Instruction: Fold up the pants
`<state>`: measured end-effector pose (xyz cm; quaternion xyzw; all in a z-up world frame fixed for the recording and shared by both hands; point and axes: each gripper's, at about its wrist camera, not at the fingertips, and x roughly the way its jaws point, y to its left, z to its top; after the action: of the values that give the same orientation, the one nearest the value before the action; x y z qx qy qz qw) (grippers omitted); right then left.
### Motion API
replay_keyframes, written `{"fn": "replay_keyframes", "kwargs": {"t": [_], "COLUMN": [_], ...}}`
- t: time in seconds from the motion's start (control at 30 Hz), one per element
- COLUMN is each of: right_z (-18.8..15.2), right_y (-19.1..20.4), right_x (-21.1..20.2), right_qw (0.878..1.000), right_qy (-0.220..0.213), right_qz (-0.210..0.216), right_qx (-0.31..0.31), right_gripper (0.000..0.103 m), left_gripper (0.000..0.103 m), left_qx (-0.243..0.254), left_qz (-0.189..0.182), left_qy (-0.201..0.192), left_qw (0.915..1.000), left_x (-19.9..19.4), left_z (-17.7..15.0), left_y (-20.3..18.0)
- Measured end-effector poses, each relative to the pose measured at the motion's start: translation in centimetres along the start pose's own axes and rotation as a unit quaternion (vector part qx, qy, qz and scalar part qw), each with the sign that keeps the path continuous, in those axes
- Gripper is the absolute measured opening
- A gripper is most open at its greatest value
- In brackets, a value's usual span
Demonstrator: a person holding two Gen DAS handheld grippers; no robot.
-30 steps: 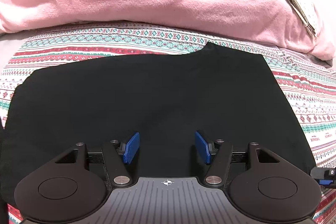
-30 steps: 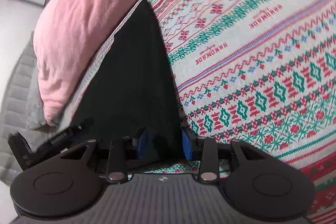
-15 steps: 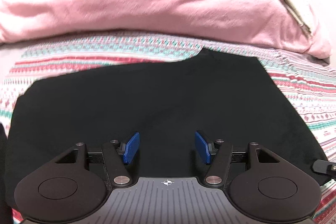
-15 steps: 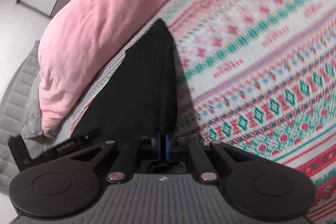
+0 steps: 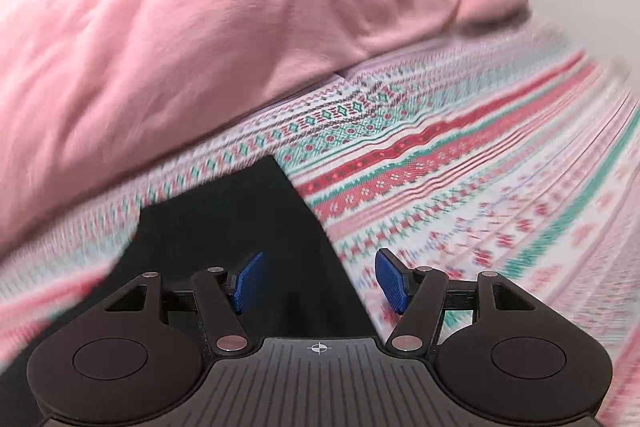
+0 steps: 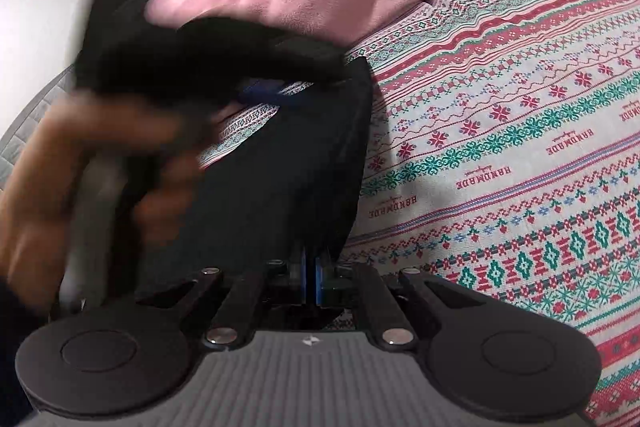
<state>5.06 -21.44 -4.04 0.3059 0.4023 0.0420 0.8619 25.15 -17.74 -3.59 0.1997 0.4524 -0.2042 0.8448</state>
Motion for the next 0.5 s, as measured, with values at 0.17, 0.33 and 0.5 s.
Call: {"fn": "replay_keyframes", "kwargs": {"t": [0.17,0.33,0.5], "right_z": [0.1,0.7,2.5], "right_y": [0.3,0.1,-0.9], "right_x": [-0.3,-0.9,-3.5], "right_qw": [1.000,1.000,0.999], "right_qy": [-0.001,-0.007,-0.038], "right_qz": [0.005,0.017,0.013], "right_qx": [-0.016,-0.019,-0.022], "right_gripper": [0.020,0.020,0.019], "left_gripper": [0.037,0.001,0.000], "left_qx": [0.064,0.017,-0.054], "left_qz": [0.089,0.098,0.066], "left_qy": [0.046,0.050,-0.002], "left_qw": [0.9929,0.9937,0.9963], "left_x": [3.7,3.4,0.6], "left_z": [1.1,1.7,3.7], "left_y": [-3.3,-1.6,-0.3]}}
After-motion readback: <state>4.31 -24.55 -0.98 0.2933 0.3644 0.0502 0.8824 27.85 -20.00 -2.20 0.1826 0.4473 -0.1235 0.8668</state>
